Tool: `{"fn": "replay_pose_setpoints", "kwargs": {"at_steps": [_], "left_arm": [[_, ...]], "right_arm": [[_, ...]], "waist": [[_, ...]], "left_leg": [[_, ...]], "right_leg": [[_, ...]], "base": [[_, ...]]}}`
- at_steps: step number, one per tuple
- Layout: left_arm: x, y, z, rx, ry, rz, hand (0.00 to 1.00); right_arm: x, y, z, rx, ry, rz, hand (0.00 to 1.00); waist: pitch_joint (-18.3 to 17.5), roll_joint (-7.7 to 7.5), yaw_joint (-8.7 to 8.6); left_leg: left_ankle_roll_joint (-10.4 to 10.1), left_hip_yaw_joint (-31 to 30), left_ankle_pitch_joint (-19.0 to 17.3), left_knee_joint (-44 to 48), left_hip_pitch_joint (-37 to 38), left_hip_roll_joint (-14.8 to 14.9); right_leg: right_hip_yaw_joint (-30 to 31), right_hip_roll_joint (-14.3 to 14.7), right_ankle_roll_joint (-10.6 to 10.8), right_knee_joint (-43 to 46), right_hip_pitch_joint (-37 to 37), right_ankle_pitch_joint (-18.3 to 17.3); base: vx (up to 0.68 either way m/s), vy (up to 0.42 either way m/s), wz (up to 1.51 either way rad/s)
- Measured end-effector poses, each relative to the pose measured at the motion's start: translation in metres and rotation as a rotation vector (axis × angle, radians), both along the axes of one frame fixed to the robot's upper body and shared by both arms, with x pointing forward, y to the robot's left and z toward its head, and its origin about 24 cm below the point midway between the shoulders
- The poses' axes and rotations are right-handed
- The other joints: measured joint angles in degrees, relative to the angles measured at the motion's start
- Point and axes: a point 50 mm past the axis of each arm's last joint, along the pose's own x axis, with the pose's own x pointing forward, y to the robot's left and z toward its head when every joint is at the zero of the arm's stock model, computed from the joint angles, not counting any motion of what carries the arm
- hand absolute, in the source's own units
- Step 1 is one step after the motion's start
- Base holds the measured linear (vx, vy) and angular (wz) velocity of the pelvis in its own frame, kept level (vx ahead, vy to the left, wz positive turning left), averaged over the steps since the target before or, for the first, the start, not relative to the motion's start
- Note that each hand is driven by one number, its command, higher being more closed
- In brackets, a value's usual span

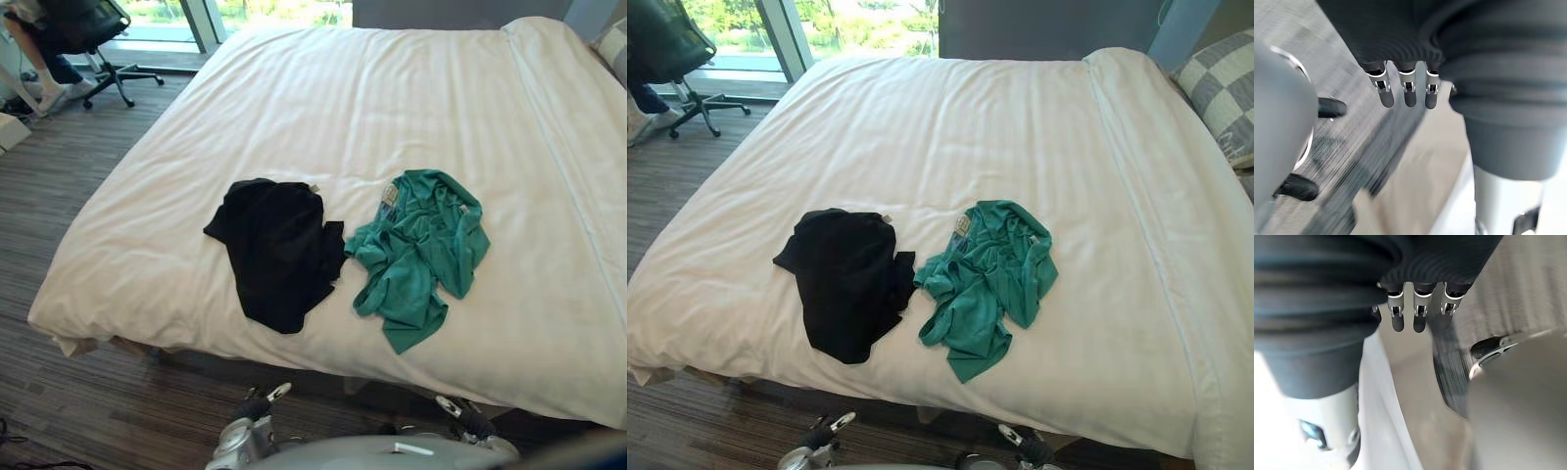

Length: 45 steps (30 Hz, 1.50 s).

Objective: Tidy the bed and pick cloth on bed and put in laundry

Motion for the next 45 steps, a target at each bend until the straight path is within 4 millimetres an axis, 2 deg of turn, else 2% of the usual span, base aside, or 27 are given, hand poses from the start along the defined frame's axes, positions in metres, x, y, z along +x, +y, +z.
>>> {"fn": "replay_pose_setpoints", "kwargs": {"at_steps": [1, 2, 3, 5, 7, 8, 9, 10, 11, 12, 13, 14, 17, 18, 20, 21, 23, 24, 27, 29, 33, 34, 35, 37, 40, 43, 45], "left_arm": [[-0.007, 0.008, -0.001, 0.008, 0.03, 0.105, 0.0], [-0.011, 0.012, -0.001, 0.016, 0.046, 0.153, 0.0], [-0.025, 0.027, -0.001, 0.045, 0.092, 0.31, 0.0], [-0.032, 0.039, 0.001, 0.072, 0.106, 0.411, 0.0], [-0.028, 0.074, 0.016, 0.16, 0.027, 0.559, 0.0], [-0.026, 0.08, 0.02, 0.178, 0.006, 0.574, 0.0], [-0.016, 0.108, 0.04, 0.282, -0.1, 0.613, 0.0], [-0.006, 0.123, 0.054, 0.338, -0.176, 0.618, 0.0], [0.009, 0.144, 0.079, 0.42, -0.297, 0.61, 0.0], [0.018, 0.155, 0.093, 0.462, -0.356, 0.597, 0.0], [0.032, 0.175, 0.123, 0.554, -0.462, 0.561, 0.0], [0.044, 0.193, 0.153, 0.637, -0.558, 0.537, 0.0], [0.067, 0.216, 0.203, 0.785, -0.715, 0.446, 0.0], [0.069, 0.217, 0.208, 0.812, -0.717, 0.425, 0.0], [0.084, 0.204, 0.228, 0.867, -0.831, 0.332, 0.0], [0.09, 0.2, 0.236, 0.877, -0.874, 0.303, 0.0], [0.109, 0.185, 0.269, 0.947, -1.008, 0.208, 0.0], [0.113, 0.18, 0.276, 0.965, -1.037, 0.182, 0.0], [0.129, 0.151, 0.302, 1.039, -1.144, 0.03, 0.0], [0.133, 0.139, 0.307, 1.073, -1.182, -0.048, 0.0], [0.141, 0.121, 0.301, 1.012, -1.249, -0.202, 0.0], [0.15, 0.101, 0.289, 0.963, -1.245, -0.286, 0.0], [0.153, 0.092, 0.282, 0.942, -1.236, -0.325, 0.0], [0.164, 0.047, 0.255, 0.904, -1.158, -0.485, 0.0], [0.163, 0.017, 0.226, 0.925, -1.002, -0.621, 0.0], [0.156, 0.023, 0.211, 1.014, -0.852, -0.619, 0.0], [0.154, 0.029, 0.21, 1.068, -0.802, -0.598, 0.0]], "right_arm": [[-0.009, -0.006, -0.001, -0.002, 0.023, -0.157, 0.0], [-0.015, -0.01, -0.001, -0.01, 0.035, -0.231, 0.0], [-0.03, -0.024, 0.001, -0.053, 0.067, -0.426, 0.0], [-0.04, -0.036, 0.005, -0.096, 0.066, -0.539, 0.0], [-0.054, -0.066, 0.02, -0.228, 0.032, -0.689, 0.0], [-0.055, -0.072, 0.023, -0.25, 0.024, -0.701, 0.0], [-0.053, -0.098, 0.039, -0.352, -0.041, -0.742, 0.0], [-0.052, -0.117, 0.053, -0.434, -0.091, -0.747, 0.0], [-0.05, -0.143, 0.077, -0.553, -0.169, -0.739, 0.0], [-0.047, -0.156, 0.09, -0.616, -0.21, -0.725, 0.0], [-0.039, -0.177, 0.116, -0.734, -0.283, -0.679, 0.0], [-0.03, -0.193, 0.14, -0.841, -0.345, -0.625, 0.0], [-0.007, -0.213, 0.182, -1.027, -0.45, -0.48, 0.0], [0.0, -0.214, 0.188, -1.051, -0.471, -0.456, 0.0], [0.037, -0.211, 0.22, -1.146, -0.572, -0.281, 0.0], [0.045, -0.208, 0.227, -1.153, -0.596, -0.233, 0.0], [0.084, -0.202, 0.25, -1.156, -0.669, -0.025, 0.0], [0.092, -0.199, 0.254, -1.154, -0.687, 0.017, 0.0], [0.122, -0.173, 0.266, -1.147, -0.787, 0.188, 0.0], [0.133, -0.156, 0.266, -1.14, -0.814, 0.293, 0.0], [0.142, -0.124, 0.242, -1.04, -0.813, 0.374, 0.0], [0.141, -0.11, 0.229, -1.003, -0.79, 0.418, 0.0], [0.141, -0.104, 0.225, -0.984, -0.786, 0.434, 0.0], [0.14, -0.078, 0.209, -0.927, -0.777, 0.501, 0.0], [0.138, -0.057, 0.197, -0.856, -0.768, 0.538, 0.0], [0.131, -0.058, 0.188, -0.855, -0.711, 0.523, 0.0], [0.126, -0.059, 0.184, -0.849, -0.68, 0.518, 0.0]], "waist": [[-0.1, 0.15, 0.23], [-0.1, 0.22, 0.46], [-0.2, 0.4, 0.54], [-0.4, 0.61, 0.53], [-1.0, 0.69, 0.59], [-1.2, 0.72, 0.64], [-1.8, 0.4, 1.11], [-2.3, 1.11, 1.65], [-3.7, 0.51, 1.95], [-4.1, 1.02, 1.94], [-5.2, 0.38, 1.92], [-6.4, 0.77, 2.02], [-8.4, 0.01, 2.01], [-8.5, 0.13, 2.02], [-8.3, 0.44, 1.98], [-8.2, 0.26, 2.01], [-8.1, -0.18, 1.93], [-8.0, -0.22, 1.92], [-7.5, -0.18, 1.49], [-6.3, 0.03, 0.69], [-4.5, 0.15, -0.67], [-4.3, 0.39, -0.89], [-4.2, 0.56, -1.08], [-3.6, 0.96, -1.59], [-2.6, 0.81, -2.22], [-2.4, 0.7, -2.64], [-2.4, 0.74, -2.57]], "left_leg": [[0.0, 0.4, 0.1, -0.4, 0.2, 0.0], [0.0, 0.6, 0.1, -0.4, 0.2, 0.0], [0.0, 1.6, 0.1, -0.9, 0.3, 0.0], [0.0, 2.4, 0.1, -1.8, 0.5, 0.0], [0.6, 4.4, -0.7, -3.2, 0.3, 0.0], [0.7, 4.5, -0.9, -3.3, -0.1, 0.1], [0.4, 5.9, -1.7, -3.2, -0.5, 0.2], [0.4, 6.7, -1.7, -3.4, -0.5, 0.2], [0.3, 7.8, -1.7, -3.8, -0.5, 0.2], [0.2, 7.9, -1.6, -4.0, -0.5, 0.1], [0.1, 8.3, -1.5, -4.1, -0.6, 0.1], [-0.1, 8.4, -1.4, -4.1, -0.6, 0.1], [-0.1, 7.2, -0.8, -4.1, -1.9, 0.0], [-0.3, 7.1, -0.5, -4.1, -2.4, 0.0], [0.6, 7.1, 0.2, -3.7, -2.4, -0.5], [0.7, 7.1, 0.2, -3.4, -2.5, -0.5], [0.7, 6.7, 0.2, -3.0, -2.2, -0.4], [0.8, 6.7, 0.2, -2.9, -2.2, -0.4], [1.3, 6.1, -0.3, -1.8, -2.1, -0.1], [1.6, 5.9, -0.5, -0.9, -1.6, 0.0], [1.2, 6.0, -1.9, 0.4, -0.8, 0.6], [0.9, 6.0, -2.2, 0.4, -0.4, 0.7], [1.0, 6.0, -2.5, 0.4, -0.2, 0.7], [0.9, 6.0, -3.4, 0.7, -0.2, 1.2], [0.4, 6.0, -4.9, 0.8, -0.3, 1.7], [0.4, 6.1, -5.2, 0.8, -0.8, 1.6], [0.4, 6.0, -5.2, 0.8, -1.8, 1.5]], "right_leg": [[-0.1, 0.0, 0.0, -0.2, -0.1, 0.3], [-0.2, 0.0, 0.1, -0.2, -0.1, 0.4], [-0.7, 0.0, 0.2, -0.3, -0.1, 0.6], [-1.2, 0.1, 0.3, -0.3, -0.1, 0.6], [-2.3, 0.3, 0.3, -1.1, -0.1, 0.6], [-2.6, 0.4, 0.3, -1.4, -0.2, 0.5], [-2.6, 0.2, 0.6, -2.2, -0.2, 0.7], [-2.6, 0.1, 0.5, -2.3, -0.3, 0.7], [-2.8, -0.1, 0.7, -2.5, -0.3, 1.0], [-2.9, -0.2, 0.6, -2.8, -0.4, 1.0], [-3.0, -0.2, 0.6, -3.2, -0.4, 1.1], [-2.9, -0.2, 0.6, -3.5, -0.4, 1.3], [-3.2, 0.0, 0.9, -4.2, -0.9, 1.9], [-3.2, 0.0, 0.7, -4.1, -1.4, 2.1], [-2.5, 0.0, 0.4, -3.4, -2.3, 2.3], [-2.5, 0.1, 0.3, -3.3, -2.3, 2.2], [-1.9, 0.4, 0.1, -3.0, -2.4, 2.0], [-1.3, 0.4, 0.0, -2.9, -2.5, 1.9], [0.3, 0.0, -0.2, -2.4, -2.3, 1.8], [1.0, -0.1, -0.2, -1.3, -2.2, 1.4], [3.2, 0.1, -0.1, -0.9, -2.0, 0.9], [3.7, 0.2, -0.1, -0.9, -1.9, 0.9], [3.8, 0.2, 0.0, -0.8, -1.8, 0.8], [4.1, 0.3, 0.2, -0.3, -2.1, 0.7], [5.3, 0.8, 0.4, 0.0, -2.5, 0.5], [5.5, 0.8, 0.4, 0.2, -3.2, 0.5], [5.6, 0.7, 0.5, 0.6, -4.4, 0.5]], "base": [[-0.08, 0.014, 0.02], [-0.11, 0.021, 0.08], [-0.1, 0.016, 0.12], [-0.14, 0.023, 0.15], [-0.18, 0.016, 0.17], [-0.16, -0.002, 0.05], [-0.16, -0.01, -0.05], [-0.16, -0.005, -0.05], [-0.13, -0.003, 0.01], [-0.06, 0.003, 0.04], [0.0, 0.0, 0.0], [0.0, -0.014, -0.03], [0.05, -0.03, 0.07], [0.08, -0.01, 0.05], [0.1, 0.01, -0.04], [0.11, -0.007, 0.0], [0.09, -0.033, 0.01], [0.1, -0.027, -0.1], [0.11, -0.017, -0.19], [0.07, -0.03, -0.23], [0.02, -0.031, -0.29], [-0.01, -0.026, -0.2], [-0.02, -0.017, -0.13], [-0.02, -0.001, -0.07], [-0.07, -0.014, -0.14], [-0.05, -0.015, -0.04], [-0.02, -0.009, 0.0]]}}
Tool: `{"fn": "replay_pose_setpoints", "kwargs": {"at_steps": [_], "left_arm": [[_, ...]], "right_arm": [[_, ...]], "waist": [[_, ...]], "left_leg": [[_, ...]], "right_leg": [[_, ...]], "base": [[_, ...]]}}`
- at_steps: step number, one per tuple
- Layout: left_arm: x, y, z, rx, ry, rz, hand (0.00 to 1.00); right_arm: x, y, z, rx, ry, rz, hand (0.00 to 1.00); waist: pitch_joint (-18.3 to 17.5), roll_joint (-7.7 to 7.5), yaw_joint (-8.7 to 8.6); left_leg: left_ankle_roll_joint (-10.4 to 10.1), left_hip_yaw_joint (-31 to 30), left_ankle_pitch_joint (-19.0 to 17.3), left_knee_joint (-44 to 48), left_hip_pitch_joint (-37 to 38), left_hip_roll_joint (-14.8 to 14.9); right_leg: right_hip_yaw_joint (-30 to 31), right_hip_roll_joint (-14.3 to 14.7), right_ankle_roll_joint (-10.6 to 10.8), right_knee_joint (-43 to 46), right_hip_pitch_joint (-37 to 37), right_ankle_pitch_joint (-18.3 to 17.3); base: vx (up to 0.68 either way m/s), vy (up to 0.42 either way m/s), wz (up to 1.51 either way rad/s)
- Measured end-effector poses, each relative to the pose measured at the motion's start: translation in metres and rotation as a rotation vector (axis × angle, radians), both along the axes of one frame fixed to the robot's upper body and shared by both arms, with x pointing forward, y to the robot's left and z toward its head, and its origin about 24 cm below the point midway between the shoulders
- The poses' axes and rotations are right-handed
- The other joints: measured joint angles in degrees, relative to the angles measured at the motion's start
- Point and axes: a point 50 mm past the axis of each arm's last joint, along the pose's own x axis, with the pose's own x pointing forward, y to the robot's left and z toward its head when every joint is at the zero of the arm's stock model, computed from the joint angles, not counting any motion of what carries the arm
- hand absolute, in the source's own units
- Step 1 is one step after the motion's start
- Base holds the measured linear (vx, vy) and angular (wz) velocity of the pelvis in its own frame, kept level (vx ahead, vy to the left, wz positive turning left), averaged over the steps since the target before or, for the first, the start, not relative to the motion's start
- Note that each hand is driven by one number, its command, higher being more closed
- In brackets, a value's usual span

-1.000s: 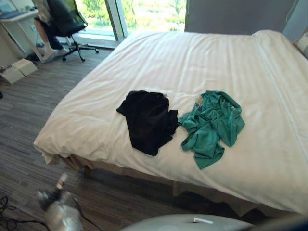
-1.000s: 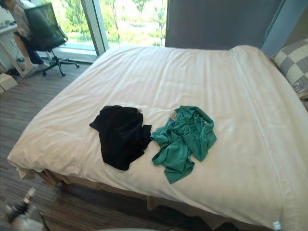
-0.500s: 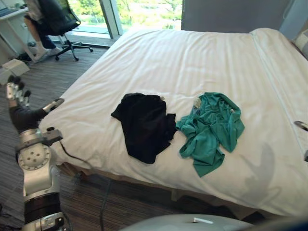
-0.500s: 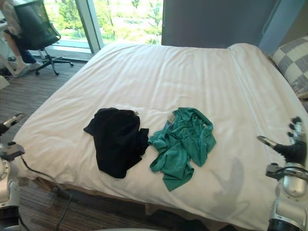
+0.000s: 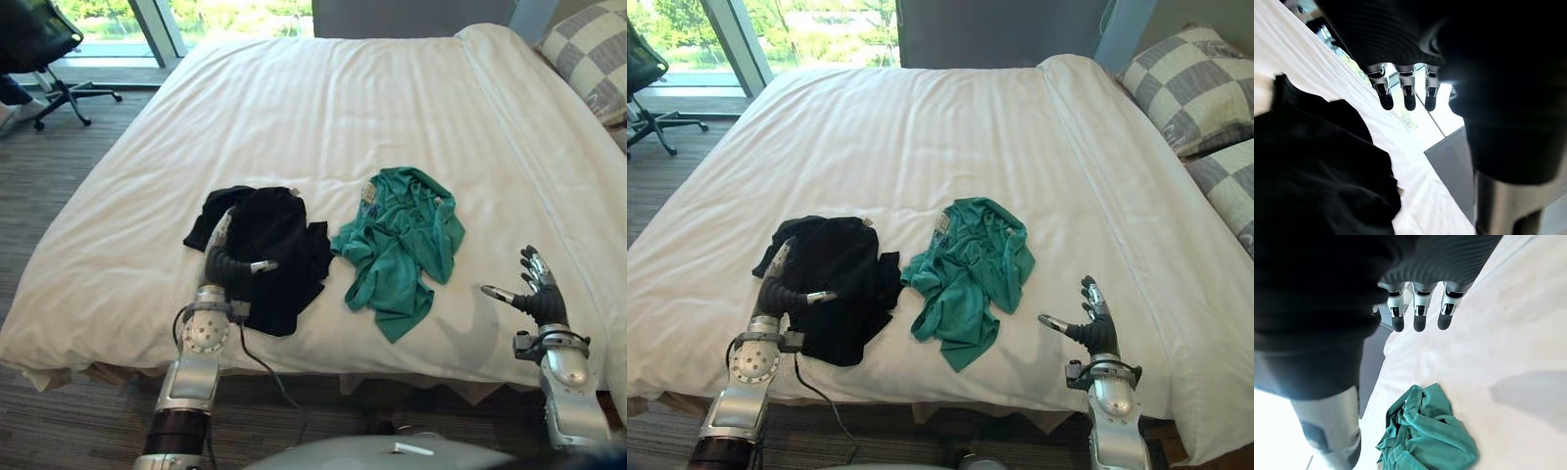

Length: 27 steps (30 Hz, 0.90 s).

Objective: Tidy the bed and pick cloth on bed and put in laundry

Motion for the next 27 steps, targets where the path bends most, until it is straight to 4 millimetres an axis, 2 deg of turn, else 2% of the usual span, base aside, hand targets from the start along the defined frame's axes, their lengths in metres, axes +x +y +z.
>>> {"fn": "replay_pose_setpoints", "kwargs": {"at_steps": [3, 5, 8, 9, 12, 15, 17, 20, 27], "left_arm": [[-0.002, 0.013, -0.006, 0.063, 0.042, 0.06, 0.0], [-0.003, 0.024, -0.009, 0.099, 0.06, 0.101, 0.0], [0.003, 0.045, 0.003, 0.171, 0.027, 0.186, 0.0], [0.006, 0.053, 0.011, 0.198, 0.0, 0.228, 0.0], [0.008, 0.063, 0.022, 0.224, -0.048, 0.285, 0.0], [0.009, 0.067, 0.03, 0.243, -0.098, 0.326, 0.0], [0.013, 0.069, 0.04, 0.273, -0.149, 0.349, 0.0], [0.022, 0.072, 0.062, 0.299, -0.244, 0.383, 0.0], [0.022, 0.062, 0.093, 0.307, -0.42, 0.375, 0.0]], "right_arm": [[0.0, 0.0, 0.0, 0.003, 0.006, -0.009, 0.0], [0.002, 0.001, 0.007, -0.003, -0.024, -0.012, 0.0], [0.01, 0.002, 0.022, 0.018, -0.111, -0.031, 0.0], [0.016, 0.002, 0.028, 0.033, -0.143, -0.038, 0.0], [0.022, -0.001, 0.036, 0.055, -0.195, -0.063, 0.0], [0.024, -0.001, 0.05, 0.053, -0.251, -0.049, 0.0], [0.024, -0.003, 0.061, 0.042, -0.295, -0.034, 0.0], [0.03, -0.001, 0.08, 0.028, -0.374, -0.006, 0.0], [0.024, 0.011, 0.101, 0.039, -0.467, 0.058, 0.0]], "waist": [[0.2, 0.3, 0.05], [0.6, 0.56, -0.01], [3.3, 0.28, 0.07], [5.2, 0.01, 0.07], [8.2, 0.16, 0.29], [10.0, 0.68, 0.83], [10.7, 0.74, 1.21], [13.8, 0.68, 1.38], [16.4, 0.49, 1.9]], "left_leg": [[0.1, 0.0, 0.1, 0.2, -1.2, 0.0], [0.3, 0.0, 0.3, 0.5, -3.2, 0.0], [0.8, -0.1, 1.7, 0.9, -8.1, -0.1], [1.0, -0.1, 2.4, 0.8, -9.0, -0.3], [1.1, -0.2, 3.0, 0.8, -10.5, -0.2], [1.2, -0.1, 3.2, 1.0, -11.7, -0.3], [1.7, -0.2, 4.0, 1.2, -14.0, -0.5], [1.7, -0.2, 4.2, 1.3, -15.0, -0.6], [1.7, 1.5, 4.3, 2.2, -16.7, 0.1]], "right_leg": [[0.1, 0.0, 0.0, 0.4, -1.4, 0.0], [0.1, -0.1, 0.0, 1.0, -3.4, 0.0], [0.1, -0.5, -0.1, 3.3, -9.1, 0.1], [0.0, -0.7, -0.2, 3.9, -10.4, 0.1], [-0.1, -0.7, -0.3, 4.5, -12.0, 0.2], [0.0, -0.8, -0.3, 4.8, -13.4, 0.2], [-0.1, -1.0, -0.3, 5.7, -16.0, 0.2], [-0.1, -1.0, -0.6, 6.3, -17.1, 0.0], [1.1, -0.9, -1.7, 8.8, -20.0, -0.9]], "base": [[-0.01, -0.011, 0.0], [-0.02, -0.014, 0.02], [-0.07, -0.03, 0.09], [-0.05, -0.033, 0.11], [-0.03, -0.018, 0.05], [0.0, -0.005, 0.01], [0.01, -0.018, 0.08], [0.0, -0.009, 0.03], [0.04, -0.024, -0.05]]}}
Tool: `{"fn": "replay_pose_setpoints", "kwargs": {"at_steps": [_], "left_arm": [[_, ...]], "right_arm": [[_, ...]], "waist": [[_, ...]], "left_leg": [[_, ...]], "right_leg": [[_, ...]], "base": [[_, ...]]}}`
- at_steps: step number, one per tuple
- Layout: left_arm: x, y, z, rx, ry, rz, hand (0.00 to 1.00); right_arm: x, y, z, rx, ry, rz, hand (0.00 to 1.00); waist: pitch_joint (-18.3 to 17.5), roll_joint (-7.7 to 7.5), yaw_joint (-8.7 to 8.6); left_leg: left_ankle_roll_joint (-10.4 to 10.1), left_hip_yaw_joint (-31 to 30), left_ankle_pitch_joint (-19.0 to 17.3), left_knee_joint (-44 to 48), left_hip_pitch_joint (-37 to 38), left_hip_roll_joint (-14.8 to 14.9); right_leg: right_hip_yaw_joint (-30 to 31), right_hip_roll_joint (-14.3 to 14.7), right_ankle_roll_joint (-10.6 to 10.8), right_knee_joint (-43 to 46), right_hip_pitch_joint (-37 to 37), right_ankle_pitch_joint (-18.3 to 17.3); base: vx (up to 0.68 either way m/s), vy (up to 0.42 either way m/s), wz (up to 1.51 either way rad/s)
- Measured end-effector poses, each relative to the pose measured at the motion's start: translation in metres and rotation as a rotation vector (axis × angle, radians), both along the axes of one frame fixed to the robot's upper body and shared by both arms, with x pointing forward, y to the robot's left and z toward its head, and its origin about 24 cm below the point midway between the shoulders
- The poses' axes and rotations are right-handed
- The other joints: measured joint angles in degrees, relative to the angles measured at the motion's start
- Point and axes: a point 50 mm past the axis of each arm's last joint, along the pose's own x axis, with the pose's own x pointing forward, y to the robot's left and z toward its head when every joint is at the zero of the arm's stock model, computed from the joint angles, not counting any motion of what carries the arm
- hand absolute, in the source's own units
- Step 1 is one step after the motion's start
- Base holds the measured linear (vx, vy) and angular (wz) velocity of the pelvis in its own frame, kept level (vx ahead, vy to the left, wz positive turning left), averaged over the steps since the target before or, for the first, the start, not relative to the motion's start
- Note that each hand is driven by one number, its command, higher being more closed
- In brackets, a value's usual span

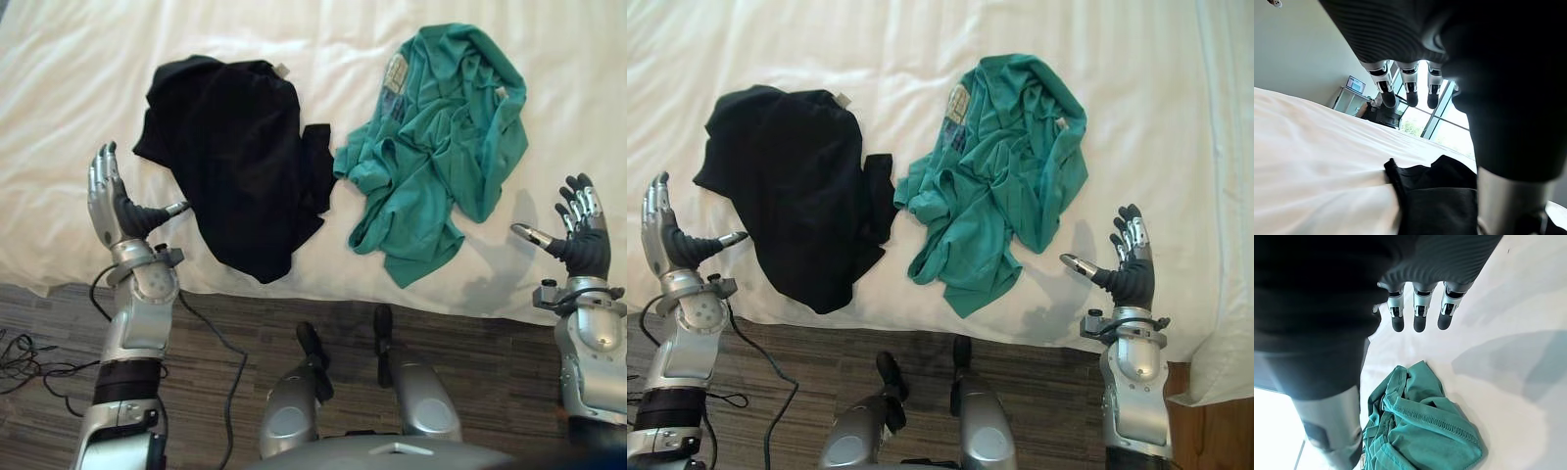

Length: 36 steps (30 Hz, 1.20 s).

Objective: Tidy the bed and pick cloth on bed and put in laundry

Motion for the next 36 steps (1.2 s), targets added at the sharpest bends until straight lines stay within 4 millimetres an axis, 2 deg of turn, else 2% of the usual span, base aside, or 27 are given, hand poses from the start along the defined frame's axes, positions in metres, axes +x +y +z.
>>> {"fn": "replay_pose_setpoints", "kwargs": {"at_steps": [2, 6, 9, 11, 12, 13, 14, 15, 16, 18, 19, 22, 25, 32, 33, 34, 35, 36], "left_arm": [[-0.002, -0.006, 0.006, -0.039, -0.054, -0.057, 0.0], [-0.005, -0.019, 0.007, -0.125, -0.101, -0.173, 0.0], [-0.004, -0.04, -0.006, -0.149, -0.074, -0.236, 0.0], [-0.002, -0.053, -0.011, -0.101, -0.042, -0.262, 0.0], [0.001, -0.058, -0.013, -0.089, -0.022, -0.272, 0.0], [0.005, -0.065, -0.012, -0.067, 0.002, -0.274, 0.0], [0.008, -0.067, -0.012, -0.072, 0.016, -0.272, 0.0], [0.01, -0.068, -0.013, -0.073, 0.038, -0.272, 0.0], [0.013, -0.073, -0.015, -0.092, 0.065, -0.266, 0.0], [0.018, -0.077, -0.014, -0.103, 0.069, -0.256, 0.0], [0.02, -0.078, -0.011, -0.116, 0.054, -0.238, 1.0], [0.021, -0.085, -0.016, -0.164, 0.071, -0.268, 1.0], [0.025, -0.088, -0.01, -0.17, 0.053, -0.278, 1.0], [0.031, -0.084, -0.002, -0.092, 0.105, -0.263, 1.0], [0.033, -0.083, -0.006, -0.093, 0.135, -0.269, 1.0], [0.034, -0.082, -0.009, -0.094, 0.149, -0.272, 1.0], [0.035, -0.082, -0.011, -0.095, 0.167, -0.286, 1.0], [0.035, -0.083, -0.012, -0.104, 0.177, -0.314, 1.0]], "right_arm": [[-0.007, 0.005, -0.002, 0.013, -0.002, 0.009, 0.0], [-0.018, 0.016, -0.002, 0.028, -0.031, 0.035, 0.0], [-0.018, 0.026, 0.001, 0.026, -0.05, 0.084, 0.0], [-0.019, 0.032, 0.005, 0.022, -0.075, 0.115, 0.0], [-0.019, 0.035, 0.007, 0.021, -0.091, 0.129, 0.0], [-0.02, 0.039, 0.012, 0.033, -0.123, 0.155, 0.0], [-0.02, 0.041, 0.014, 0.045, -0.143, 0.168, 0.0], [-0.021, 0.041, 0.015, 0.047, -0.147, 0.174, 0.0], [-0.019, 0.042, 0.019, 0.043, -0.17, 0.197, 0.0], [-0.021, 0.043, 0.023, 0.054, -0.192, 0.211, 0.0], [-0.021, 0.043, 0.024, 0.049, -0.194, 0.216, 0.0], [-0.022, 0.043, 0.032, 0.006, -0.218, 0.246, 0.0], [-0.027, 0.043, 0.044, -0.019, -0.271, 0.25, 0.0], [-0.027, 0.047, 0.058, -0.052, -0.339, 0.281, 0.0], [-0.028, 0.045, 0.059, -0.068, -0.346, 0.267, 0.0], [-0.028, 0.045, 0.06, -0.078, -0.35, 0.263, 0.0], [-0.029, 0.044, 0.062, -0.094, -0.368, 0.254, 0.0], [-0.028, 0.045, 0.066, -0.13, -0.389, 0.236, 0.0]], "waist": [[0.7, -0.35, 0.09], [1.1, -0.97, 0.52], [1.3, -1.12, 0.9], [1.4, -1.12, 0.89], [1.4, -1.1, 0.92], [2.2, -1.23, 0.86], [2.7, -1.53, 0.65], [2.8, -2.18, 0.61], [3.5, -1.77, 0.73], [4.8, -0.74, 0.58], [5.6, 0.11, 0.38], [6.1, 0.97, 0.65], [6.0, 1.07, 0.71], [6.0, 1.06, 0.47], [6.0, 1.01, 0.34], [6.2, 0.41, 0.48], [6.1, 0.32, 0.38], [5.6, 1.23, -0.16]], "left_leg": [[0.0, 0.8, 0.0, 1.4, -0.1, 0.4], [-0.3, 3.1, -1.5, 5.4, -1.5, 1.6], [-0.2, 5.1, -3.0, 9.1, -2.1, 3.1], [-0.1, 6.4, -4.0, 11.5, -2.5, 4.0], [-0.1, 6.6, -4.1, 12.2, -3.0, 4.3], [0.3, 6.8, -4.4, 13.0, -3.2, 4.7], [0.4, 7.6, -4.9, 13.6, -3.4, 4.6], [-0.2, 8.3, -5.4, 14.3, -3.7, 4.2], [-1.0, 9.6, -7.7, 17.1, -5.3, 5.7], [-1.2, 10.1, -8.0, 19.4, -7.1, 6.7], [-1.2, 11.2, -8.0, 20.8, -7.5, 7.2], [-0.5, 12.4, -7.1, 24.0, -8.3, 7.2], [0.3, 12.7, -6.2, 24.8, -10.1, 5.9], [0.5, 12.7, -6.0, 27.8, -10.7, 4.9], [0.7, 12.6, -4.9, 32.4, -11.6, 5.9], [-0.5, 12.5, -6.7, 33.6, -12.6, 6.3], [-0.9, 12.5, -10.0, 28.9, -12.7, 5.6], [0.3, 12.7, -6.8, 18.3, -11.6, 5.0]], "right_leg": [[0.1, -0.1, -0.8, 1.5, -0.2, -0.6], [0.5, -0.2, -0.9, 5.6, -2.0, -2.5], [0.5, 0.0, -1.6, 8.9, -3.1, -3.3], [0.4, 0.0, -1.5, 12.3, -4.4, -3.9], [0.4, 0.0, -1.5, 15.0, -5.9, -3.9], [0.2, -0.2, -1.2, 25.0, -12.4, -4.9], [1.2, -0.4, -1.1, 22.1, -13.6, -5.6], [1.8, -0.9, -0.7, 18.1, -13.3, -4.1], [1.9, -0.2, -0.7, 16.2, -13.2, -5.0], [1.9, 0.0, -0.7, 15.4, -13.7, -5.0], [2.0, 0.0, -0.7, 15.5, -13.7, -5.0], [2.6, -1.1, -0.9, 16.0, -14.2, -5.1], [2.6, -2.7, -0.9, 16.7, -15.9, -5.1], [2.6, -4.7, -0.6, 16.3, -15.4, -5.0], [3.1, -5.4, -0.6, 15.5, -13.9, -4.9], [3.6, -5.8, -0.5, 15.0, -13.3, -4.9], [3.9, -6.2, 0.0, 14.9, -13.1, -4.6], [4.0, -6.2, 0.3, 15.7, -13.1, -4.7]], "base": [[0.06, -0.02, -0.02], [0.07, -0.04, 0.01], [0.08, -0.039, -0.1], [0.07, -0.023, -0.06], [0.05, -0.031, -0.09], [0.07, -0.056, 0.0], [0.07, -0.055, 0.07], [0.11, -0.085, -0.02], [0.1, -0.077, -0.16], [0.11, -0.078, -0.16], [0.13, -0.036, -0.05], [0.11, 0.021, -0.08], [0.06, 0.056, 0.12], [0.06, 0.087, -0.01], [0.06, 0.107, -0.13], [0.05, 0.12, -0.15], [0.01, 0.121, -0.16], [-0.01, 0.189, -0.37]]}}
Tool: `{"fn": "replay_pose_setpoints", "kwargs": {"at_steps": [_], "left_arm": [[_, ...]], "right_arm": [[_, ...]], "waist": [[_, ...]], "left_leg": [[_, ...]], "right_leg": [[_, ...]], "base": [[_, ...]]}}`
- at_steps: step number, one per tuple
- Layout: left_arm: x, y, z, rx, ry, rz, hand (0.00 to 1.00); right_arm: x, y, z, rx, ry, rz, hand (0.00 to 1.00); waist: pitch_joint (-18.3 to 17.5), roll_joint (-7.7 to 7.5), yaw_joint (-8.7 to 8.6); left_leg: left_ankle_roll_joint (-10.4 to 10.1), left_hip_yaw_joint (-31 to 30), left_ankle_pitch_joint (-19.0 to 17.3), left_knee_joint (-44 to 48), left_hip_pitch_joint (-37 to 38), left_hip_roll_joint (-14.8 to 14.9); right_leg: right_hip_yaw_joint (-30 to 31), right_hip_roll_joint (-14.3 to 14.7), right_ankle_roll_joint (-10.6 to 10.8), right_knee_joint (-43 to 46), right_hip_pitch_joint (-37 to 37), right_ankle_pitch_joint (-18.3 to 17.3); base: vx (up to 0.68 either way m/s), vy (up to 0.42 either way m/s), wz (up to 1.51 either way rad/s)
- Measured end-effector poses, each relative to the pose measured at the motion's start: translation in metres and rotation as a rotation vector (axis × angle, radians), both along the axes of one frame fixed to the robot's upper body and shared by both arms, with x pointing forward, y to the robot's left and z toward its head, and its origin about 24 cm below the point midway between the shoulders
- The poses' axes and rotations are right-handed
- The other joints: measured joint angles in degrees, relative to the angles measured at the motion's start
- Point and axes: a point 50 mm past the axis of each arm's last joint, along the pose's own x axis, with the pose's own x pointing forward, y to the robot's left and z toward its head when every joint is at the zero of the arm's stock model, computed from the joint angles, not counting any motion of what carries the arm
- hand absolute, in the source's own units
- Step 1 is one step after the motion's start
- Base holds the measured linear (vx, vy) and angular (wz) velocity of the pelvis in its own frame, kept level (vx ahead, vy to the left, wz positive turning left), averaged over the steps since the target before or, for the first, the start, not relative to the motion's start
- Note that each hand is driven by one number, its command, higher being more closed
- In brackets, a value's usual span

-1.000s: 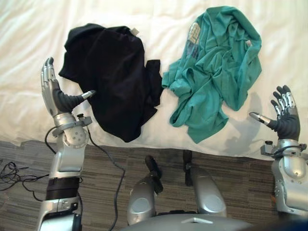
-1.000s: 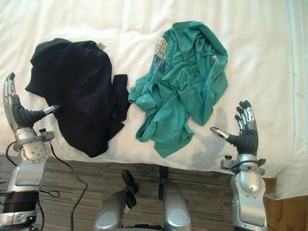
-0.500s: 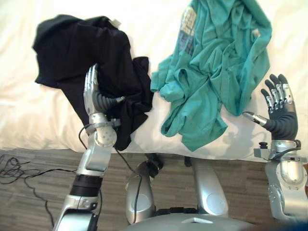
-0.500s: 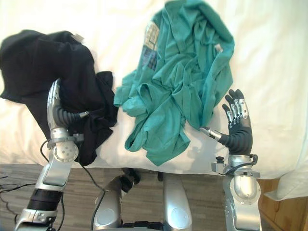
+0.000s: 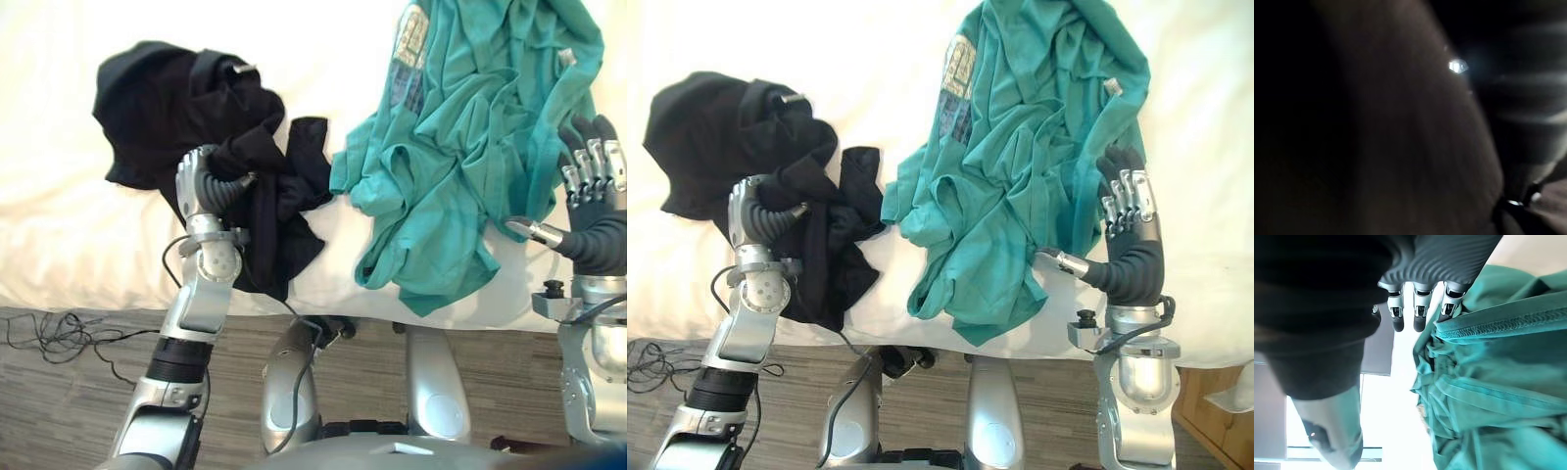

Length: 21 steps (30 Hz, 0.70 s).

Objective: Tidy the bed and pick cloth on bed and put in laundry

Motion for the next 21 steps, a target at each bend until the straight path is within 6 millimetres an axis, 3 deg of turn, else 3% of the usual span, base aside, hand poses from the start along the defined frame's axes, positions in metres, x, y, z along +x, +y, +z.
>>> {"fn": "replay_pose_setpoints", "kwargs": {"at_steps": [1, 6, 8, 13, 16, 19, 20, 21], "left_arm": [[0.001, 0.001, -0.002, -0.014, 0.015, -0.03, 1.0], [0.005, -0.006, -0.011, -0.131, 0.082, -0.188, 1.0], [0.007, -0.005, -0.016, -0.199, 0.115, -0.237, 1.0], [0.007, 0.006, -0.03, -0.37, 0.183, -0.34, 1.0], [0.0, 0.012, -0.039, -0.463, 0.214, -0.419, 1.0], [-0.001, 0.006, -0.04, -0.552, 0.233, -0.546, 1.0], [0.0, 0.004, -0.041, -0.585, 0.242, -0.592, 1.0], [0.001, 0.003, -0.04, -0.602, 0.242, -0.608, 1.0]], "right_arm": [[0.001, 0.002, 0.003, -0.034, -0.017, -0.02, 0.0], [-0.003, 0.021, 0.013, -0.2, -0.092, -0.121, 0.0], [0.003, 0.033, 0.015, -0.281, -0.114, -0.216, 0.0], [0.034, 0.036, 0.012, -0.432, -0.028, -0.463, 0.0], [0.066, 0.028, -0.006, -0.494, 0.149, -0.56, 0.0], [0.095, 0.002, -0.048, -0.544, 0.441, -0.681, 0.0], [0.101, -0.008, -0.065, -0.547, 0.536, -0.725, 0.0], [0.105, -0.011, -0.069, -0.546, 0.56, -0.745, 0.0]], "waist": [[0.1, -0.31, 0.12], [-0.5, -0.91, -0.14], [-0.6, -1.14, 0.02], [-2.9, -2.67, 1.02], [-4.3, -3.73, 1.44], [-4.2, -3.72, 2.26], [-4.0, -3.36, 2.95], [-3.7, -3.06, 3.55]], "left_leg": [[0.5, 0.0, 4.3, -3.1, 0.9, 0.3], [1.7, 0.1, 3.7, -2.4, 2.4, -1.8], [2.5, 0.0, 3.2, -2.4, 3.5, -1.6], [2.5, -1.0, 3.1, -2.4, 4.1, -1.2], [2.5, -3.4, 3.1, -3.3, 3.9, -1.2], [2.5, -7.3, 3.3, -3.9, 4.0, -0.9], [2.4, -9.6, 3.3, -3.7, 3.9, 1.0], [2.4, -10.0, 3.3, -3.7, 3.7, 2.0]], "right_leg": [[0.6, 0.1, 1.5, 1.4, 0.1, -0.8], [0.9, -1.9, 3.1, 0.9, 2.2, 0.0], [0.6, -2.1, 3.7, 0.7, 3.7, 0.3], [-1.2, -2.0, 4.2, 0.6, 5.2, 0.6], [-2.3, -1.6, 4.4, 0.2, 5.8, 1.0], [-3.6, -0.3, 4.5, 1.5, 6.8, 2.4], [-3.2, 1.9, 3.0, 6.4, 2.5, 0.8], [-3.1, 4.2, 2.8, 0.7, 2.8, -2.2]], "base": [[-0.01, 0.186, -0.27], [0.02, 0.12, 0.01], [0.02, 0.044, 0.05], [0.06, -0.016, 0.08], [0.07, -0.026, 0.21], [0.1, -0.046, 0.29], [0.12, -0.113, 0.12], [0.13, -0.177, 0.18]]}}
